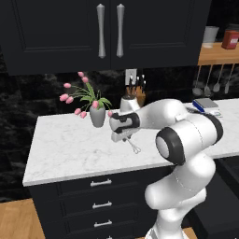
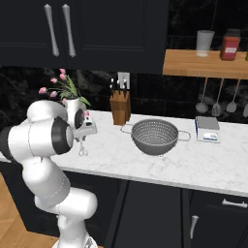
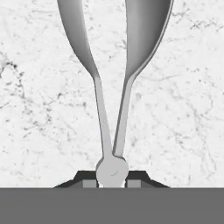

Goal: Pick the tongs from the drawer and place it on the counter.

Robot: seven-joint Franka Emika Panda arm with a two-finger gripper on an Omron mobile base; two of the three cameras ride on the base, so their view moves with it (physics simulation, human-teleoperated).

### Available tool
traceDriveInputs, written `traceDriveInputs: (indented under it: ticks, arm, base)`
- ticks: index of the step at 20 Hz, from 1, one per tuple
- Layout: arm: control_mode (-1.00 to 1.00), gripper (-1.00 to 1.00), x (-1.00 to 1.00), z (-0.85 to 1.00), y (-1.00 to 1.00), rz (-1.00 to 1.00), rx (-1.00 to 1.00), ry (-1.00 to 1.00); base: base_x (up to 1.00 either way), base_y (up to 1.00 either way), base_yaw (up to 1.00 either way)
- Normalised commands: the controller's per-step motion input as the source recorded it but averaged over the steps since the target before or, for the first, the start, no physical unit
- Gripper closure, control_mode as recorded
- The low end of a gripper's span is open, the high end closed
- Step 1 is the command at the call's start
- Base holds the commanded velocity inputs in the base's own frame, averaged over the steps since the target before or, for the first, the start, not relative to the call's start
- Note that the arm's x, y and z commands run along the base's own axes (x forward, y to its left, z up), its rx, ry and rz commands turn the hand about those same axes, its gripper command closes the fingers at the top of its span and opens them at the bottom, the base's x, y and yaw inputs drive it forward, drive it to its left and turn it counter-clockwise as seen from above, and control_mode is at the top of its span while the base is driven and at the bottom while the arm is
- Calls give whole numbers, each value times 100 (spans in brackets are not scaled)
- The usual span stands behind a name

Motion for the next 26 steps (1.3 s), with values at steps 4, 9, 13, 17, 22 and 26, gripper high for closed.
traceDriveInputs:
  ticks: [4,9,13,17,22,26]
  arm:
    - [-100,100,36,-52,-4,0,4,0]
    - [-100,100,27,-33,-1,0,1,0]
    - [-100,-100,21,-12,0,0,0,0]
    - [-100,-100,7,0,0,0,0,0]
    - [-100,-100,0,4,0,0,0,0]
    - [-100,-100,-38,48,-19,-10,0,0]
  base:
    - [0,0,0]
    - [0,0,0]
    - [0,0,0]
    - [0,0,0]
    - [0,0,0]
    - [0,0,0]
